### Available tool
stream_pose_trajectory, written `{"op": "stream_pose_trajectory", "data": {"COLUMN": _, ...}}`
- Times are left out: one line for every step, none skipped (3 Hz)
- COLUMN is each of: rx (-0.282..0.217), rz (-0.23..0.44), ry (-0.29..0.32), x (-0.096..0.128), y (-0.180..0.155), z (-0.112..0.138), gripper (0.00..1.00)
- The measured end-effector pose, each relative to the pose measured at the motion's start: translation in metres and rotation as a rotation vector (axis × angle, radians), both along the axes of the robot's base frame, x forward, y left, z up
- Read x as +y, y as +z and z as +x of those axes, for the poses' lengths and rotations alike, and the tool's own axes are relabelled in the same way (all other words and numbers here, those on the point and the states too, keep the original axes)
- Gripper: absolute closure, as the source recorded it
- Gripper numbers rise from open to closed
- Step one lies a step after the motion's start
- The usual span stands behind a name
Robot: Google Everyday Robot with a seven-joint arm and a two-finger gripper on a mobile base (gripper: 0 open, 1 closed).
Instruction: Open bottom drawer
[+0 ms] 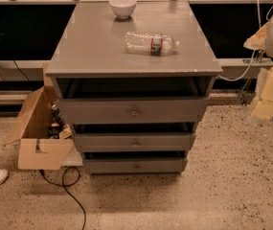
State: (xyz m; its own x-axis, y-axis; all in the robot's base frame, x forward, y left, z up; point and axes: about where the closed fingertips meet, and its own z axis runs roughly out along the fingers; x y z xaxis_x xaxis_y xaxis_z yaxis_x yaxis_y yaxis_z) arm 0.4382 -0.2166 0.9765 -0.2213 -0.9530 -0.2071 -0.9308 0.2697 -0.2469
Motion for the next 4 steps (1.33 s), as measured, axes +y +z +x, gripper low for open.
{"op": "stream_pose_trajectory", "data": {"rx": 0.000, "rz": 0.000, "ry": 0.000, "x": 0.000, "y": 0.000, "z": 0.000, "gripper": 0.00}}
{"op": "stream_pose_trajectory", "data": {"rx": 0.016, "rz": 0.049, "ry": 0.016, "x": 0.006, "y": -0.028, "z": 0.008, "gripper": 0.00}}
{"op": "stream_pose_trajectory", "data": {"rx": 0.047, "rz": 0.167, "ry": 0.068, "x": 0.028, "y": -0.098, "z": 0.026, "gripper": 0.00}}
{"op": "stream_pose_trajectory", "data": {"rx": 0.038, "rz": 0.236, "ry": 0.092, "x": 0.046, "y": -0.143, "z": 0.040, "gripper": 0.00}}
